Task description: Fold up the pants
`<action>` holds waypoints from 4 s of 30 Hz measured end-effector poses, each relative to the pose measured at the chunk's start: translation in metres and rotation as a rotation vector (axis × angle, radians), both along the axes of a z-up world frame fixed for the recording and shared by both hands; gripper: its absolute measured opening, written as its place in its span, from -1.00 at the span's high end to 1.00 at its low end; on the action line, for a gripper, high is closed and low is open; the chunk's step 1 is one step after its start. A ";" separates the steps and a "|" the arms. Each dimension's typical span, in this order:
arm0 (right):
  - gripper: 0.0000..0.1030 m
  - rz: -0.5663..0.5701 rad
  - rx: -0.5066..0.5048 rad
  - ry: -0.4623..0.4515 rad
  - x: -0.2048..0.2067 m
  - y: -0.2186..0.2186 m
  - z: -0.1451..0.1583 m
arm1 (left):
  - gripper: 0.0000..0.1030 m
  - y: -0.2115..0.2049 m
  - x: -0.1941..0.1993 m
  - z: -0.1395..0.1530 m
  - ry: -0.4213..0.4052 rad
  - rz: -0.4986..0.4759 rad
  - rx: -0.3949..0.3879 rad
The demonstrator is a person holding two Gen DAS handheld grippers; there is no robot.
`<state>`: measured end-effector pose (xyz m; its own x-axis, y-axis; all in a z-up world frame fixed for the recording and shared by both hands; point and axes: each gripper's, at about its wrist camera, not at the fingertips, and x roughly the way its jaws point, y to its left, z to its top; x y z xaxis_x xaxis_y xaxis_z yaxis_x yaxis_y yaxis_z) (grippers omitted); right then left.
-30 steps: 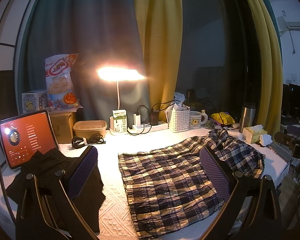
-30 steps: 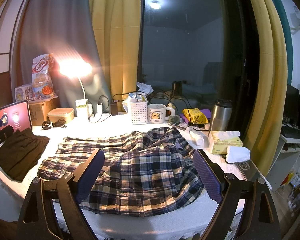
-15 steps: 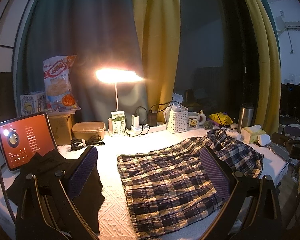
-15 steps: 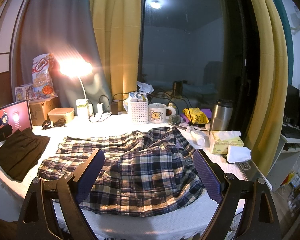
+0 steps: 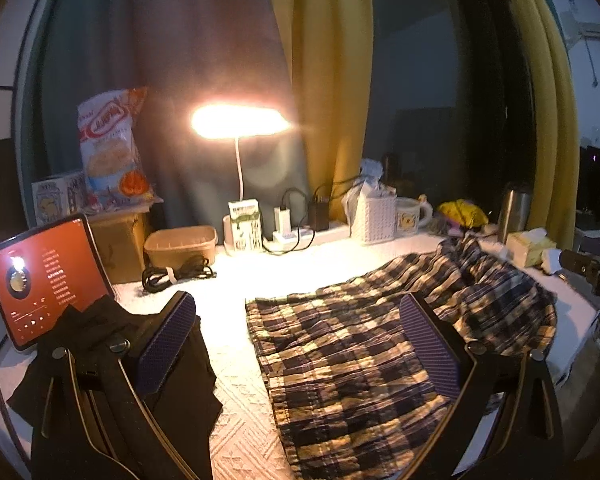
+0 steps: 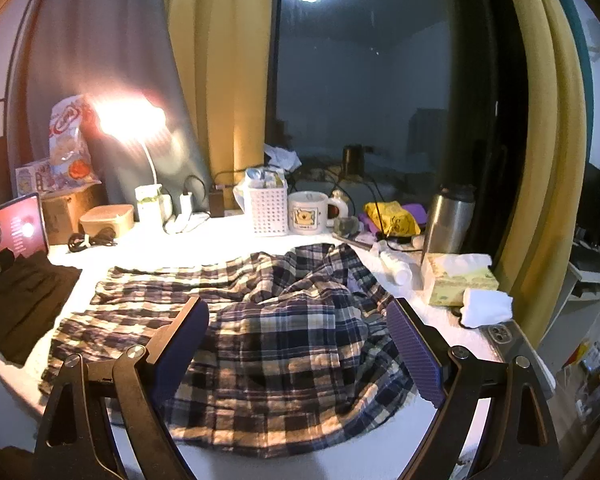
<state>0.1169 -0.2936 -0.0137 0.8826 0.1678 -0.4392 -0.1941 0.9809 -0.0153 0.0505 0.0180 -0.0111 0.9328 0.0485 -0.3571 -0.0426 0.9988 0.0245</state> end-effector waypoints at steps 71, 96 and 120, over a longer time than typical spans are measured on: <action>0.38 0.156 0.094 0.464 0.191 -0.052 -0.123 | -0.96 -0.006 0.147 -0.043 0.293 0.124 0.059; 0.94 -0.028 -0.055 0.303 0.174 -0.108 -0.075 | -0.96 -0.002 0.146 -0.038 0.277 0.142 0.061; -0.72 0.029 -0.079 0.238 0.248 -0.074 -0.027 | -0.96 0.072 0.230 -0.100 0.481 0.086 0.000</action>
